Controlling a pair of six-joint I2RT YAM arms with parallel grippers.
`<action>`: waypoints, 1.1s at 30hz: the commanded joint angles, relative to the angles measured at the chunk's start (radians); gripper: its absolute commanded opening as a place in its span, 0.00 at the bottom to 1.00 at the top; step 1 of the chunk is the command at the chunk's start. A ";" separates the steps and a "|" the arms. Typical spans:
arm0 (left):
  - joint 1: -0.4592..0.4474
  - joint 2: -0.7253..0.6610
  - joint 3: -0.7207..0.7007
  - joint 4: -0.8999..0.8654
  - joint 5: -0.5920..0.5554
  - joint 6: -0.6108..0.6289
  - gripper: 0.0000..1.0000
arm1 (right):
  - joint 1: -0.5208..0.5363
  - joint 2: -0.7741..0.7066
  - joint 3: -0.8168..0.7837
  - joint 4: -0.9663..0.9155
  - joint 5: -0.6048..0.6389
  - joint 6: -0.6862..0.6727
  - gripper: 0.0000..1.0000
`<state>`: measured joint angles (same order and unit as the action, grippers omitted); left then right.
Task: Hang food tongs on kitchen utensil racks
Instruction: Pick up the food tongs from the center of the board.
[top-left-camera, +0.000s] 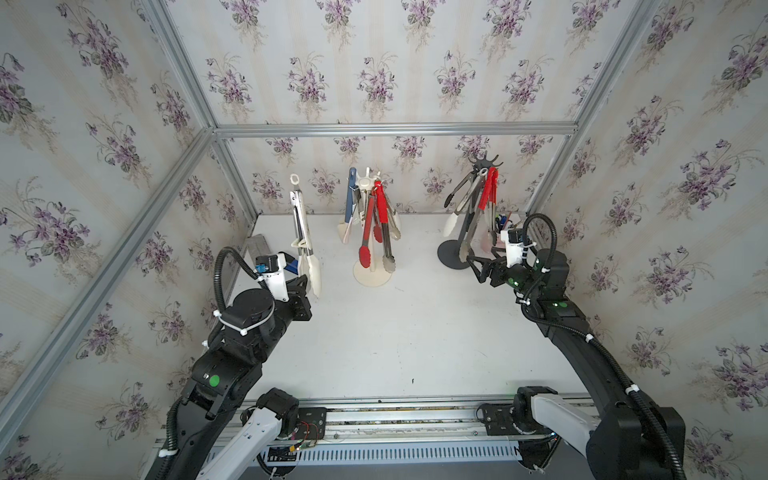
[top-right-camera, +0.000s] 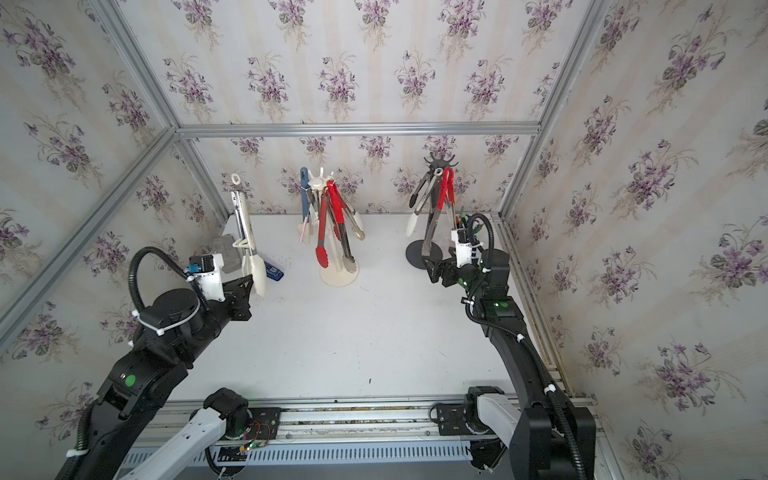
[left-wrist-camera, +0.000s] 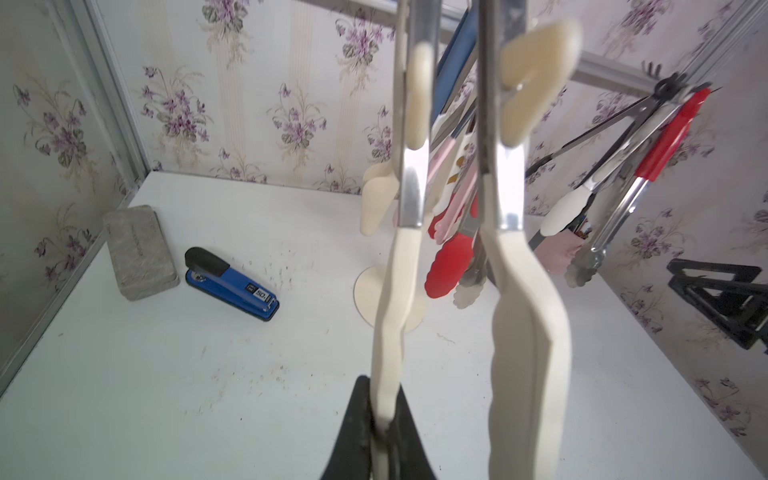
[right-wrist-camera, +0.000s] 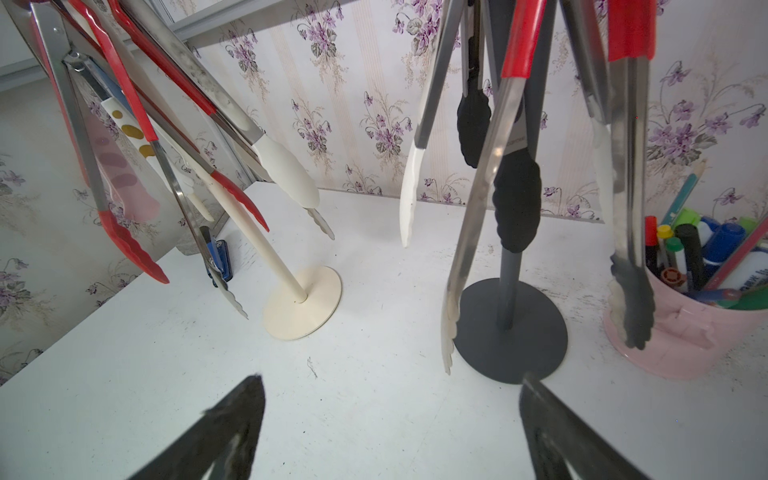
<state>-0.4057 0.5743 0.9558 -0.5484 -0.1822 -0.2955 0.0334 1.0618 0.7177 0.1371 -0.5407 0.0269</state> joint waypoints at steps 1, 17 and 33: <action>0.001 -0.018 -0.013 0.175 0.100 0.064 0.00 | 0.001 0.000 0.009 0.022 -0.022 0.003 0.94; -0.017 0.149 -0.022 0.521 0.584 -0.033 0.00 | 0.002 0.046 0.011 0.257 -0.396 0.229 0.87; -0.270 0.318 -0.091 0.736 0.435 0.097 0.00 | 0.081 0.106 0.096 0.367 -0.543 0.384 0.74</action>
<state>-0.6575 0.8650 0.8692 0.0559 0.2966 -0.2420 0.1120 1.1625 0.8001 0.4484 -1.0386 0.3683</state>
